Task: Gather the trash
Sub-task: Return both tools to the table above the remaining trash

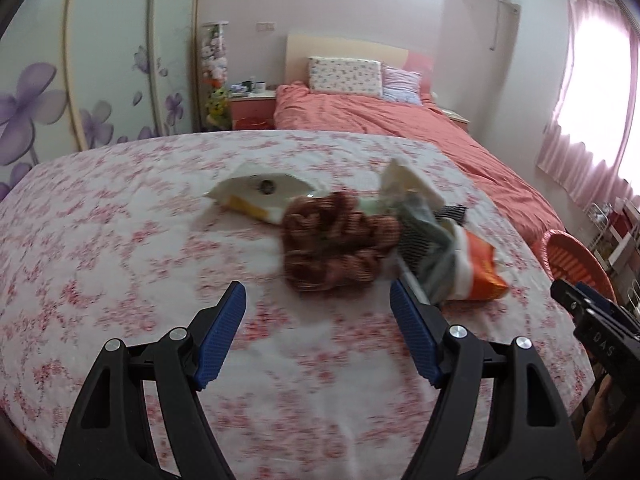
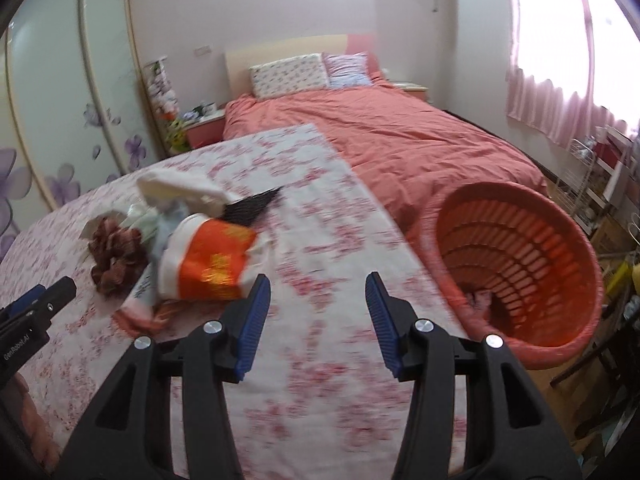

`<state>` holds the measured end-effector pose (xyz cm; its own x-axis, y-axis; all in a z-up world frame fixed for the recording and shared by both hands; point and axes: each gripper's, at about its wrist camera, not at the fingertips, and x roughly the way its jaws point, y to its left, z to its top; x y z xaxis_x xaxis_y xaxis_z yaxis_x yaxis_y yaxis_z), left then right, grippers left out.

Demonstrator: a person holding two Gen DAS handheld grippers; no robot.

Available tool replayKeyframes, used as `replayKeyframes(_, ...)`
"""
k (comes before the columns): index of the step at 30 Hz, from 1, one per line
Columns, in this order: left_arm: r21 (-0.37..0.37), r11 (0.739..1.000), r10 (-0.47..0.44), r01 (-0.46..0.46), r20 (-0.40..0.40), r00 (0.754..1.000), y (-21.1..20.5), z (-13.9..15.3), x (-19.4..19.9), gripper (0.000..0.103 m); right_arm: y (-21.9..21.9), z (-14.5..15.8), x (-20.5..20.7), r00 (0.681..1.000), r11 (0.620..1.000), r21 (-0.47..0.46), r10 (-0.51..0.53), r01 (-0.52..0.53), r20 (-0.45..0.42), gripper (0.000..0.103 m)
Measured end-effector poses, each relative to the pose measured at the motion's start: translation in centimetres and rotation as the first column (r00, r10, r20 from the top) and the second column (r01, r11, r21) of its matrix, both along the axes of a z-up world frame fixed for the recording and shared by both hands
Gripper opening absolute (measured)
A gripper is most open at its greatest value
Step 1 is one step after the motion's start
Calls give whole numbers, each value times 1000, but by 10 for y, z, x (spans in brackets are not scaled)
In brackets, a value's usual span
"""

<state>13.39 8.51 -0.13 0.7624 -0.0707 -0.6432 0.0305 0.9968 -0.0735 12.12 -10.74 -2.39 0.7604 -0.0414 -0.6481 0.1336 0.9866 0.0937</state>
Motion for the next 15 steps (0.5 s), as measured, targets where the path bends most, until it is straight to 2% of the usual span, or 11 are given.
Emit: replayKeyframes(15, -54, 997, 45, -47, -40, 998, 47, -12, -4, 74, 79, -8, 26, 993, 992, -41, 114, -116, -32, 61)
